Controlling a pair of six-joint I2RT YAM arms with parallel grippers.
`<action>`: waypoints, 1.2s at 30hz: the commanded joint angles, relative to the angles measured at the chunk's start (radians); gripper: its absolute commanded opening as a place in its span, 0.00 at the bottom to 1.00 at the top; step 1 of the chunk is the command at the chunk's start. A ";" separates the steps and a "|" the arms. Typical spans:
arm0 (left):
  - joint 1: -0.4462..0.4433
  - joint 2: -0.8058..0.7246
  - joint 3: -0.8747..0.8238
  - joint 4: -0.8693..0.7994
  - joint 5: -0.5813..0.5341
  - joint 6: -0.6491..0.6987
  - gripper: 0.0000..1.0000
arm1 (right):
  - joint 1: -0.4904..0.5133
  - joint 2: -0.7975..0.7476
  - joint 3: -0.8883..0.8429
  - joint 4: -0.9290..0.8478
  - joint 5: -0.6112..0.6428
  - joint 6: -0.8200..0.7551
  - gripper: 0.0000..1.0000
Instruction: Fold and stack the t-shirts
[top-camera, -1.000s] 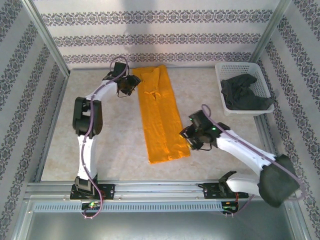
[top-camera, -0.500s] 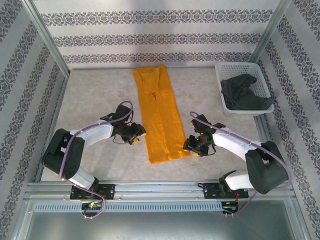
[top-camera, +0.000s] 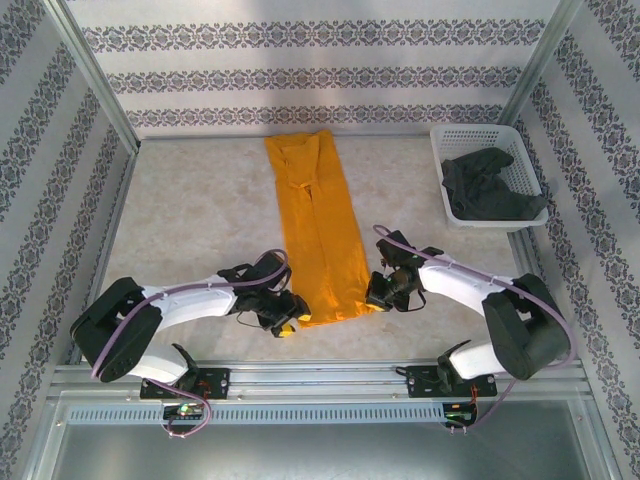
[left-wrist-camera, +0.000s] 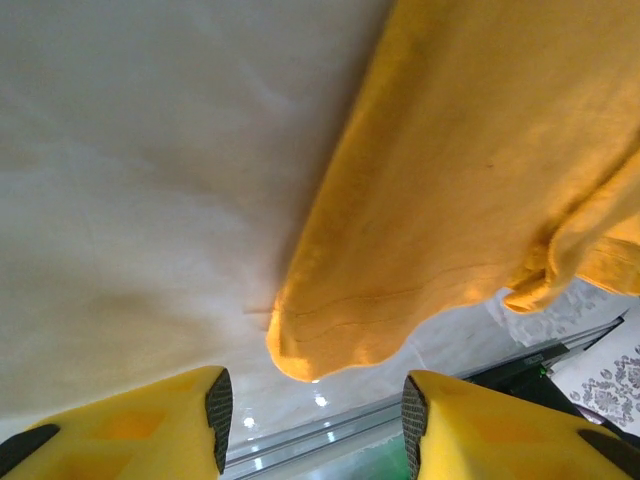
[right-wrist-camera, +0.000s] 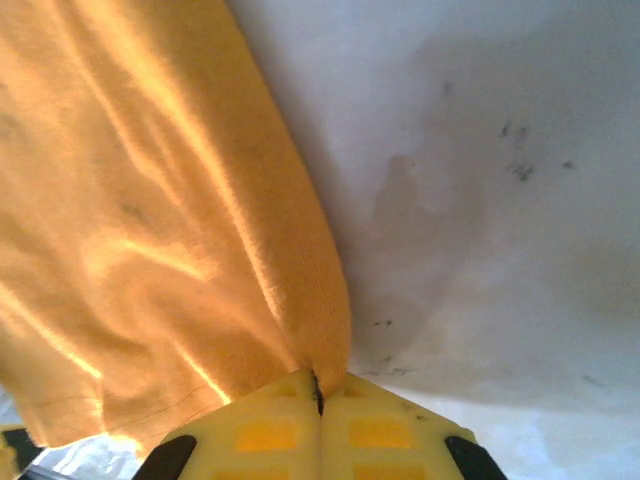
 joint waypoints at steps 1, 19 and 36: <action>-0.022 0.030 -0.015 0.081 -0.009 -0.089 0.49 | 0.018 -0.044 -0.024 -0.011 -0.004 0.050 0.00; -0.031 -0.159 -0.083 -0.173 -0.199 -0.068 0.00 | 0.119 -0.101 -0.062 -0.051 -0.064 0.107 0.00; 0.037 -0.422 -0.013 -0.115 -0.374 -0.125 0.00 | 0.132 -0.180 0.123 -0.107 -0.022 0.335 0.00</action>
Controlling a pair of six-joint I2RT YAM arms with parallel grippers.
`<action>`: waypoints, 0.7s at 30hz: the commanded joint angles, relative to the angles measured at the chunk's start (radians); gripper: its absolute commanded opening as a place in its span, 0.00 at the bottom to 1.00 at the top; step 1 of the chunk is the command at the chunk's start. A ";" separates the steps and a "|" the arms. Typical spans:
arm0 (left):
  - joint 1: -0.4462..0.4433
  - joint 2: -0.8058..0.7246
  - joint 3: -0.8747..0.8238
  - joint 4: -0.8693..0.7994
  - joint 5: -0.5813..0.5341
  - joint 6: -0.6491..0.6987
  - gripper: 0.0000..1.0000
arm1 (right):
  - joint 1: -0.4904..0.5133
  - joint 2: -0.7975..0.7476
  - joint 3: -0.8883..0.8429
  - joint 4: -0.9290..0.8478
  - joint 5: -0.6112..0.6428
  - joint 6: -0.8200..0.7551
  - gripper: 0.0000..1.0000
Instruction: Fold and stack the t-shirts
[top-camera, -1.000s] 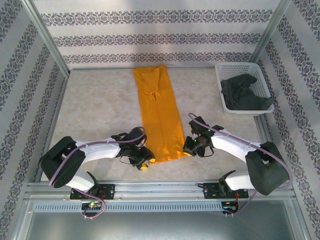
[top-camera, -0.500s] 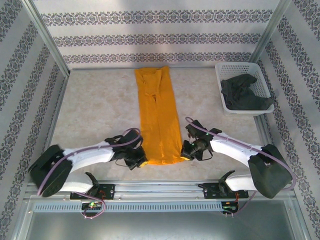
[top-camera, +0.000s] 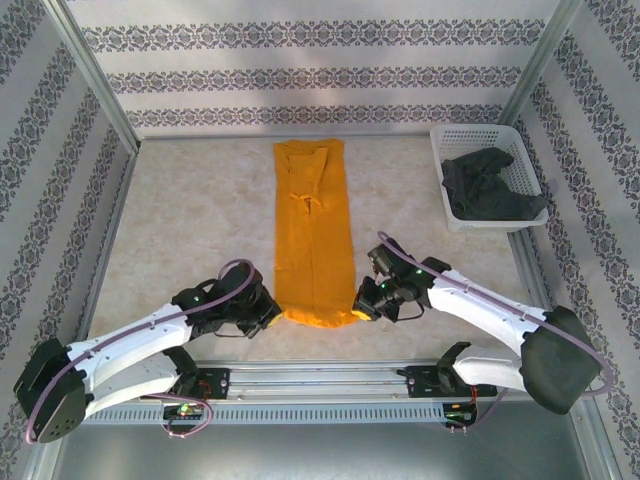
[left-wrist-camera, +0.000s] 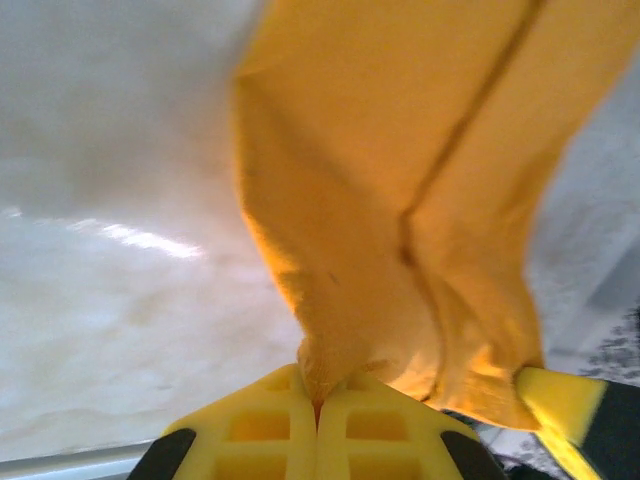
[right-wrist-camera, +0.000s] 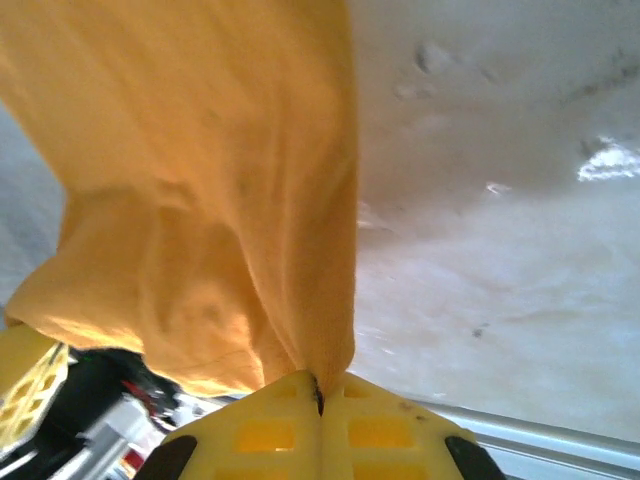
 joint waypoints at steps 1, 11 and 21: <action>0.068 0.044 0.104 0.030 -0.082 0.033 0.00 | -0.052 0.032 0.110 -0.044 0.070 0.009 0.00; 0.360 0.412 0.443 0.189 0.052 0.252 0.00 | -0.239 0.351 0.524 -0.049 0.115 -0.139 0.00; 0.498 0.803 0.757 0.251 0.160 0.344 0.00 | -0.320 0.763 0.960 -0.089 0.110 -0.228 0.00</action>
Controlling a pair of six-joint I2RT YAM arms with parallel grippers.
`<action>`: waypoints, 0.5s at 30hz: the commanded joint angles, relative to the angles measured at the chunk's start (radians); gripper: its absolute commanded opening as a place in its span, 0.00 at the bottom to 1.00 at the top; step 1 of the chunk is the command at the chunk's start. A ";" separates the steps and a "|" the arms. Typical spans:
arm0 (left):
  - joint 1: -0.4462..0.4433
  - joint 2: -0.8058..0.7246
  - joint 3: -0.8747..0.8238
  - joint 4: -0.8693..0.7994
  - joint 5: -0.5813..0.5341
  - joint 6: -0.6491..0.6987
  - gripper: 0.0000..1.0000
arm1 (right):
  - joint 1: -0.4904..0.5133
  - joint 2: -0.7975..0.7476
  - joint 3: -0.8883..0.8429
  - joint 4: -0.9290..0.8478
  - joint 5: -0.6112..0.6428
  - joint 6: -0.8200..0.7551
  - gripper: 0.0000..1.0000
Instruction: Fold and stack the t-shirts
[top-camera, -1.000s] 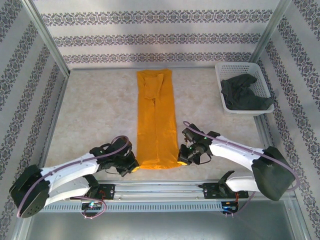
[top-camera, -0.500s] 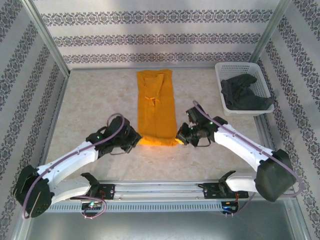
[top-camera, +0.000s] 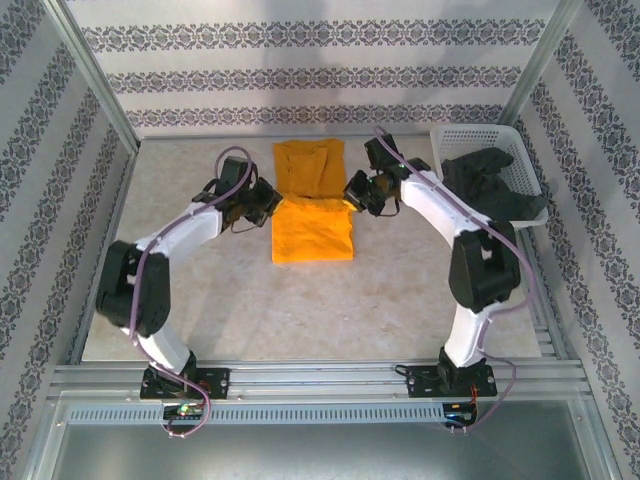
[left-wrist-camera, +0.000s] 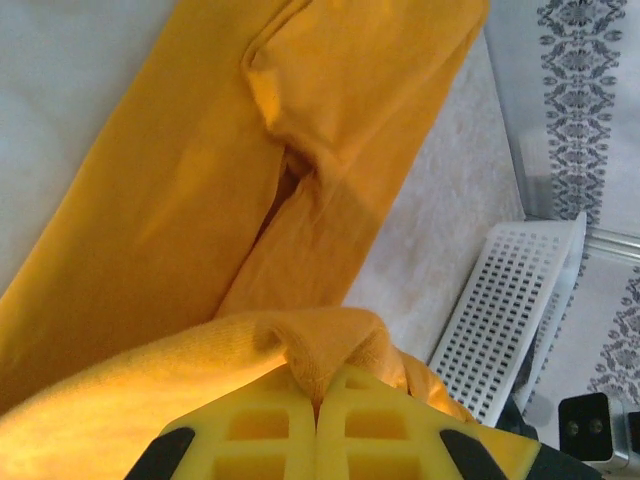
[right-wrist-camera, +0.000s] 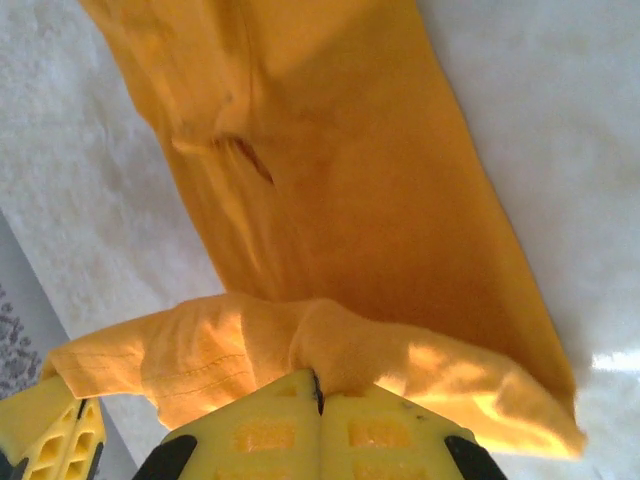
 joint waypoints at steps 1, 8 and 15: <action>0.025 0.108 0.097 0.047 0.058 0.066 0.00 | -0.020 0.107 0.115 -0.044 0.009 -0.046 0.00; 0.071 0.311 0.277 -0.001 0.061 0.126 0.14 | -0.059 0.353 0.360 -0.074 -0.097 -0.077 0.41; 0.072 0.178 0.152 -0.031 0.030 0.160 0.53 | -0.092 0.294 0.415 -0.164 -0.121 -0.245 0.56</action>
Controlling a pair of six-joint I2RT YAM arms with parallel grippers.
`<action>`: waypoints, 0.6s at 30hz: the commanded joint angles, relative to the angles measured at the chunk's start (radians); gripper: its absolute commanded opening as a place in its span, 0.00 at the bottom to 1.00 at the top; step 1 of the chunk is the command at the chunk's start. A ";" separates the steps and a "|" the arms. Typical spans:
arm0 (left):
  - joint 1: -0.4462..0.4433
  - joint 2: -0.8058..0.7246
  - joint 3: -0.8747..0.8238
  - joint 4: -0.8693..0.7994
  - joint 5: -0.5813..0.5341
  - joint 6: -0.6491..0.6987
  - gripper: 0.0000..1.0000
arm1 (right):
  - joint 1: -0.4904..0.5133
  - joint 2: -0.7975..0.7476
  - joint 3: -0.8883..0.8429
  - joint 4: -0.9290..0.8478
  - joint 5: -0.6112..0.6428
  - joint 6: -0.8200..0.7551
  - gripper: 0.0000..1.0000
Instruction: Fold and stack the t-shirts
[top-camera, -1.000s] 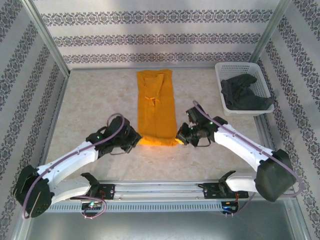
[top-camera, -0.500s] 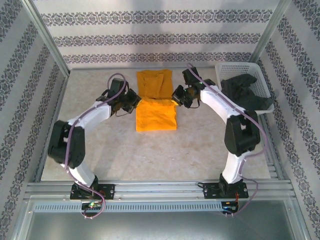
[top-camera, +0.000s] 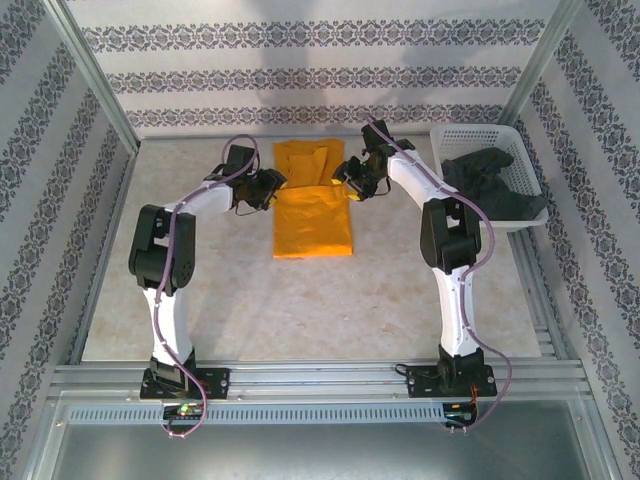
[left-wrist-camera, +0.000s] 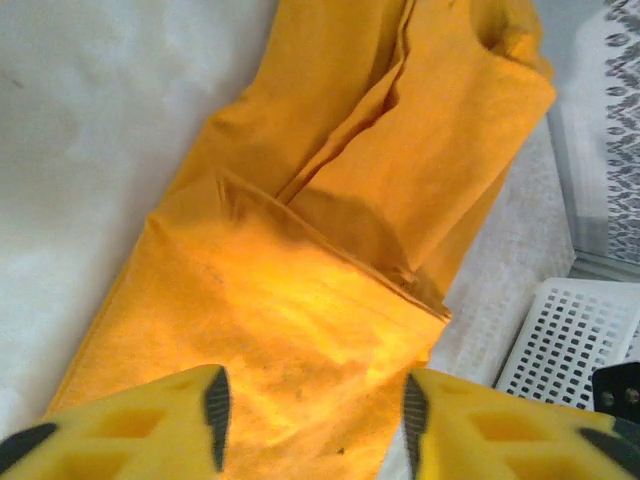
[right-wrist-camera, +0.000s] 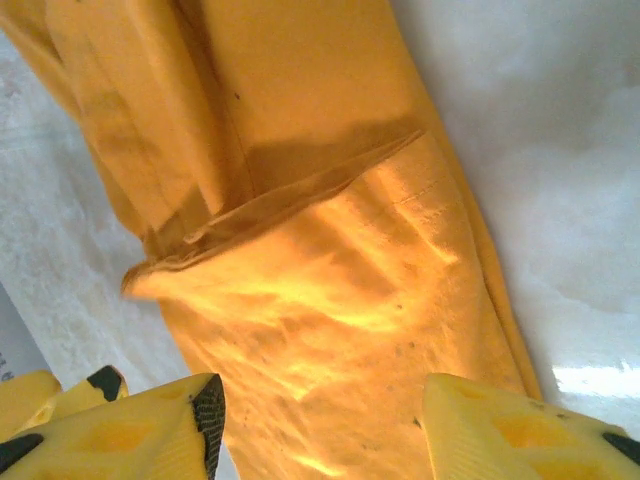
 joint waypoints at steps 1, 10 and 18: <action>-0.010 -0.163 -0.134 -0.028 -0.022 0.035 0.53 | -0.011 -0.136 -0.037 -0.080 0.000 -0.112 0.57; -0.154 -0.443 -0.641 0.142 -0.018 -0.248 0.51 | 0.043 -0.547 -0.791 0.261 -0.023 0.029 0.58; -0.174 -0.323 -0.621 0.216 -0.027 -0.303 0.49 | 0.106 -0.472 -0.875 0.316 -0.021 0.114 0.54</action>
